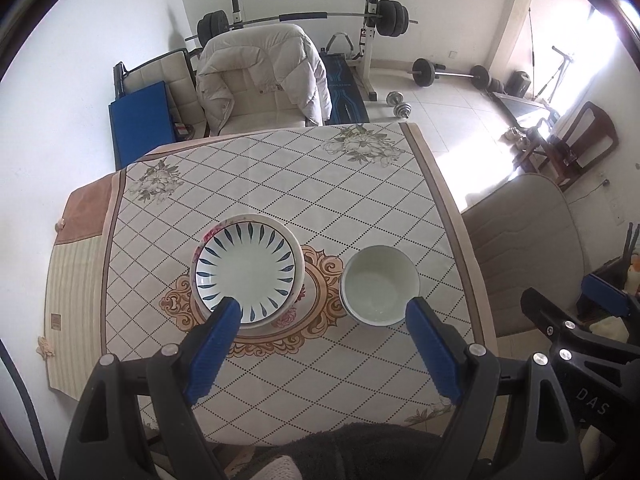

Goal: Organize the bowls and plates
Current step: 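Raise both tools and move them over the bowl stack, then grasp the bowl stack rim with the left tool while the right tool grips it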

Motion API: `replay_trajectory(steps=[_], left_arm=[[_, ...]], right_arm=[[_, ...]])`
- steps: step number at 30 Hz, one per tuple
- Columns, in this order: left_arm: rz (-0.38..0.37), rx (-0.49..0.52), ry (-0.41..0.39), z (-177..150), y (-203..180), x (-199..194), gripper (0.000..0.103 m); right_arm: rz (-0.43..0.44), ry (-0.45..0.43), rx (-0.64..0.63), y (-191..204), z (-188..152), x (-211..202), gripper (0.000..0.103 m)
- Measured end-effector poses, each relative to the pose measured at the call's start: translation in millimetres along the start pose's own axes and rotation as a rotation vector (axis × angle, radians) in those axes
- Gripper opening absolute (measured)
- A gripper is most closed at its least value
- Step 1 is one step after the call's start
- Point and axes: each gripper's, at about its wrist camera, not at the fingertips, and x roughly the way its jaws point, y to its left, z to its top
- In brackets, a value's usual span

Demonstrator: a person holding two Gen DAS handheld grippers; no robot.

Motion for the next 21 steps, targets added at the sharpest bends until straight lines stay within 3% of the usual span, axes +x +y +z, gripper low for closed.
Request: replay_trajectory(steps=[5,10,16,21], left_arm=[[0.013,0.023,-0.064,4.2,-5.3,9.8,0.085],[0.02,0.045,-0.057,16.8,-8.6,42.9,0.087],[0.035,0.105,0.035,34.1,-6.7,109.3,0.087],[0.001,0.195,0.175,43.7,-12.4,172.5,0.087]], right_arm=[[0.036,-0.052,-0.005,-9.1,1.3,14.0,0.09],[0.126,0.032,0.017,-21.3,4.3,61.9,0.093],[0.164,0.137,-0.013,-29.2,8.8,140.5,0.093],[0.257,0.261,0.053,-38.3,9.7,215.0,0.093]])
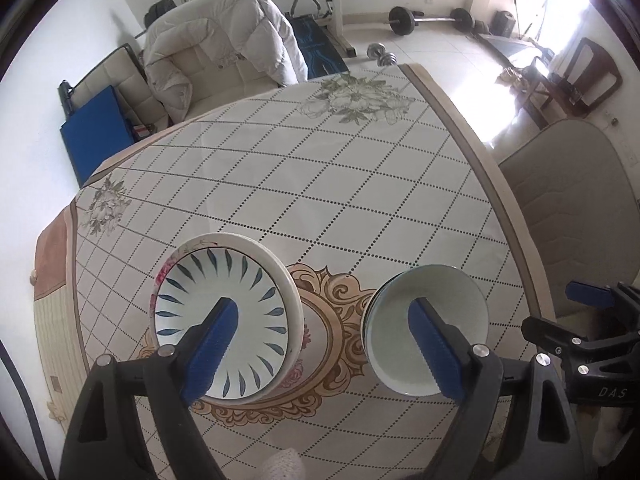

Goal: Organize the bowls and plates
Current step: 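Grasp the bowl stack rim with the left tool while the right tool grips it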

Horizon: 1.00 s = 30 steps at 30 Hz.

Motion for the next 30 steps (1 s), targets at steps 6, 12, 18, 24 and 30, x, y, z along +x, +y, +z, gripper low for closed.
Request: replay_trajectory(steps=[6,12,18,24,30], left_arm=[[-0.036,0.17,0.13,23.3,-21.5,60.0,0.087],[-0.133,0.265,0.241,32.8,-40.7,99.4,0.087],[-0.132,0.301,0.286,29.7,-53.7,117.7,0.087],[-0.137,0.317,0.308,23.8,-59.6,126.7,0.087],[-0.142,0.312,0.319,20.4,-61.1,129.9,0.087]], right_arm=[[0.139,0.14,0.099,-21.5,9.7,73.7,0.093],[0.296,0.197,0.111,-19.1,3.0,118.4,0.093],[0.331,0.23,0.121,-13.2,0.0,144.7,0.093],[0.36,0.255,0.13,-11.6,-1.4,160.7,0.093],[0.379,0.27,0.133,-9.4,2.5,166.6,0.093]])
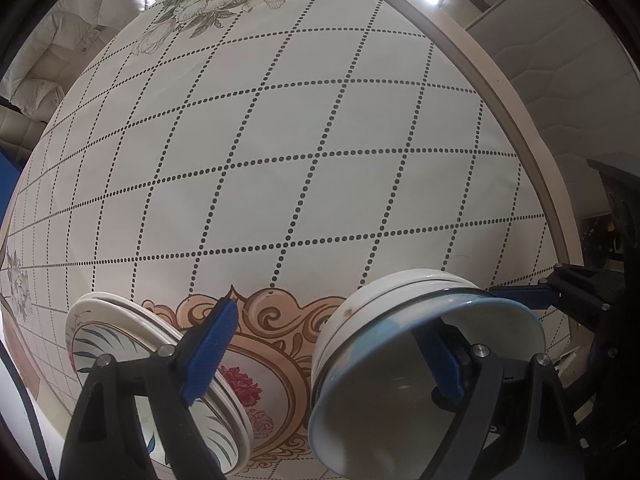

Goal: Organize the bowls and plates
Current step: 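Grasp the bowl stack rim with the left tool while the right tool grips it, then carry the bowl stack with both tools over the blue-leaf plate stack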

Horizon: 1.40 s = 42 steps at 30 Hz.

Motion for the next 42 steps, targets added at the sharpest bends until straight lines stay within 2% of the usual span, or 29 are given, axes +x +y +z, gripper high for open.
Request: replay_trajectory(steps=[19,35,39,42], left_arm=[[-0.004,0.004,-0.003,8.1,8.3,-2.5,0.087],[-0.008,0.023,0.008,10.3,1.6,-1.5,0.087],[-0.045,0.021,0.045,12.5,3.9,9.9,0.087],[-0.121,0.002,0.064,15.3,8.2,13.5,0.087]], right_arm=[[0.01,0.013,-0.029,25.5,8.3,0.4,0.093],[0.013,0.016,-0.033,27.1,8.0,-2.4,0.093],[0.024,0.033,-0.025,24.0,7.5,4.5,0.093],[0.056,0.05,-0.01,19.5,8.3,13.0,0.093]])
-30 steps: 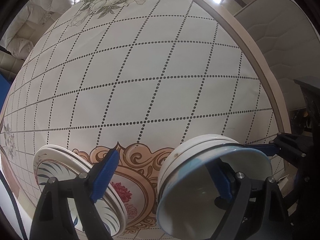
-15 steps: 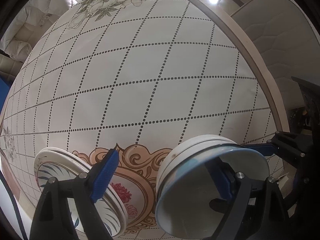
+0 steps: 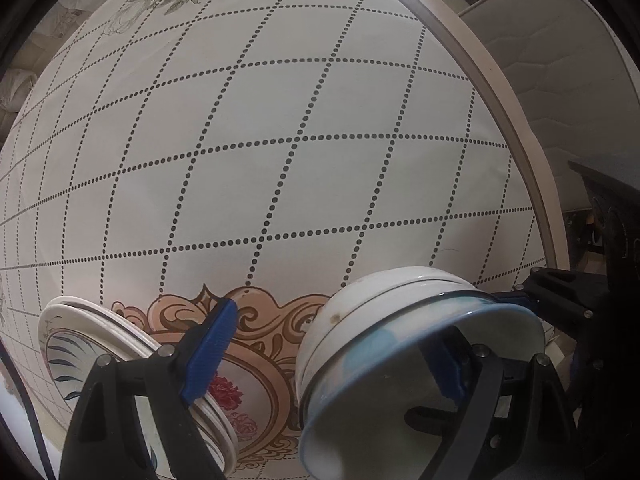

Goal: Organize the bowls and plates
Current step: 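Carry the bowl stack with both tools over the blue-leaf plate stack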

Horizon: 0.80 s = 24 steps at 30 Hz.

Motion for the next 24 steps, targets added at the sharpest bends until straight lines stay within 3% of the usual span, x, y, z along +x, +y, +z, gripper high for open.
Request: replay_trajectory(steps=[7,12,18,24], left_arm=[[-0.146,-0.023,0.035,2.8,3.2,6.3,0.084],[-0.273,-0.089,0.041,-2.8,14.1,10.7,0.07],[-0.263,-0.124,0.023,-8.9,13.8,7.6,0.068],[-0.222,-0.132,0.021,-4.6,11.4,2.9,0.067]], right_arm=[[0.105,0.001,0.052,-7.4,7.1,13.3,0.087],[0.124,-0.007,0.057,-6.7,11.7,20.0,0.081],[0.137,-0.034,0.084,-15.1,8.8,18.5,0.071],[0.115,-0.021,0.079,-14.8,11.7,17.7,0.07]])
